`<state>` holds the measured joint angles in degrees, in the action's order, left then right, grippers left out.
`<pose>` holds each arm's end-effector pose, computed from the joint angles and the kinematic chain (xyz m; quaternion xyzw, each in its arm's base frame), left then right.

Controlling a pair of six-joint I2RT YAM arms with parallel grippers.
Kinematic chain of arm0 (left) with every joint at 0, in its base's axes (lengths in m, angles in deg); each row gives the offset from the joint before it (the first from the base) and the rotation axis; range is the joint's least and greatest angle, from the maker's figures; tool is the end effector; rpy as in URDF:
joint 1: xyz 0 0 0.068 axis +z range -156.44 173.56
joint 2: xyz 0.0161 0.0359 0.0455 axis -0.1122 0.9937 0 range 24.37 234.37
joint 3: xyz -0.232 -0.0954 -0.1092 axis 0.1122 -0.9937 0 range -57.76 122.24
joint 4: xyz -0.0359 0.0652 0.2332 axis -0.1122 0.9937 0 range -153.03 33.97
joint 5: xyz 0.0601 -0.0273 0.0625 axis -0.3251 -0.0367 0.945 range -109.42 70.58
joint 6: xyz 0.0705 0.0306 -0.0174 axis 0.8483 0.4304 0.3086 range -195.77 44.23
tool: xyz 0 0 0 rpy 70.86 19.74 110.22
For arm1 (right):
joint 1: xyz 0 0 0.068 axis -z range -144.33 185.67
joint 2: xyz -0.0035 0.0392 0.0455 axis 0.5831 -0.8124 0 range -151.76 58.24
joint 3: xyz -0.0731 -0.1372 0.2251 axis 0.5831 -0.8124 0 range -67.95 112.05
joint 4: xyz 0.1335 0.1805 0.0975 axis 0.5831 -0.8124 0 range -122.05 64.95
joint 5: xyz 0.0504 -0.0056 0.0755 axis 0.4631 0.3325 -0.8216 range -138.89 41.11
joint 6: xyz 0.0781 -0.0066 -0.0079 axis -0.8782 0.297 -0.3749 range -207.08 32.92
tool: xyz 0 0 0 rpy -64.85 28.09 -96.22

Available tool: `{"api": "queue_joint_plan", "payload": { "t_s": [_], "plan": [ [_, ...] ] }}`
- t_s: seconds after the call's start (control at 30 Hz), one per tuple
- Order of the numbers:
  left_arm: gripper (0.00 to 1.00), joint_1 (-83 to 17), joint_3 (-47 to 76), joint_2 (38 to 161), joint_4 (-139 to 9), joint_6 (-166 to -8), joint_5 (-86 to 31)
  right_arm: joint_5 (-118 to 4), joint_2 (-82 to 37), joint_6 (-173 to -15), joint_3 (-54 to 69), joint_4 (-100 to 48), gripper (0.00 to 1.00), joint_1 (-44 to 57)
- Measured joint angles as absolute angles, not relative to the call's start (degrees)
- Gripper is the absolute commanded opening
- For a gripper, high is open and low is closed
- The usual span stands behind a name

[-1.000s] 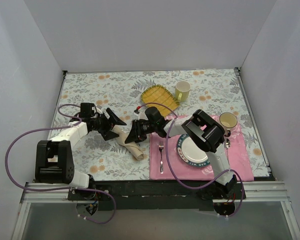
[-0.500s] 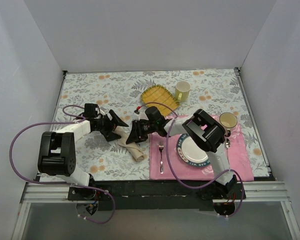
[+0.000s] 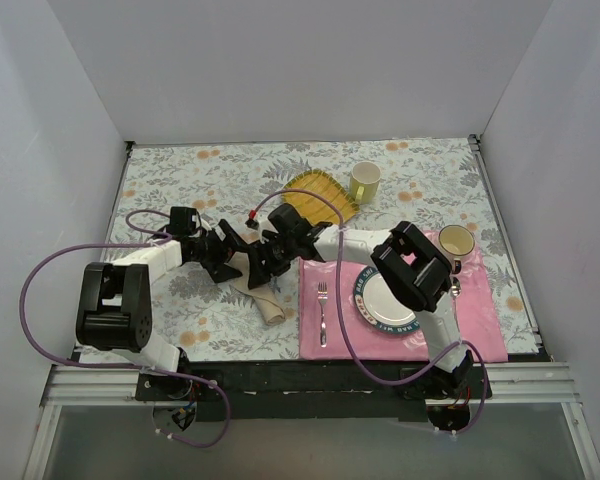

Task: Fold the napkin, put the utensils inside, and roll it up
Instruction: Roll the napkin with the utensil

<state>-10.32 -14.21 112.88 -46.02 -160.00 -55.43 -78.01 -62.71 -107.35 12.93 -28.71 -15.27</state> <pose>0.2735 -0.0583 0.1466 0.5381 -0.7533 0.3757 0.0430 0.2674 0.3816 0.1485 -0.3306 0.8322 0.4094 0.1746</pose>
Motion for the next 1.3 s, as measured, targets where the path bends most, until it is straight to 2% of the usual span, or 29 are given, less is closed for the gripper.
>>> {"api": "queue_joint_plan", "payload": {
  "t_s": [0.07,0.2,0.4,0.57,0.9,1.07,1.23,1.27,1.3],
  "plan": [
    [0.80,-10.3,-14.1,112.4,-45.5,-159.9,-55.3,-76.4,-62.3,-106.4,12.9,-29.4,0.65,-16.1],
    [0.80,-10.3,-12.5,110.3,-43.1,-159.4,-54.4,-73.1,-62.0,-106.0,12.7,-29.6,0.52,-17.3],
    [0.80,-10.3,-8.4,108.0,-41.0,-158.7,-53.7,-71.1,-60.5,-107.2,9.2,-26.7,0.40,-17.3],
    [0.80,-10.4,-7.7,108.0,-40.8,-158.7,-53.8,-73.7,-60.1,-109.3,6.1,-22.2,0.36,-16.0],
    [0.80,-10.4,-7.5,108.0,-40.9,-158.9,-54.9,-81.9,-61.1,-113.9,3.0,-15.4,0.13,-12.8],
    [0.80,-10.4,-5.1,107.6,-39.9,-158.6,-53.2,-84.8,-61.4,-117.8,1.2,-11.8,0.17,-12.0],
    [0.80,-10.4,-4.3,106.9,-40.1,-158.7,-54.1,-83.9,-61.4,-118.0,2.0,-13.4,0.31,-12.8],
    [0.80,-10.4,-4.4,107.0,-40.4,-159.0,-54.8,-83.3,-61.4,-117.4,2.9,-14.7,0.38,-13.2],
    [0.80,-10.4,-4.4,107.0,-40.9,-159.2,-55.5,-82.6,-61.5,-116.8,3.7,-16.0,0.41,-13.6]
  ]
}}
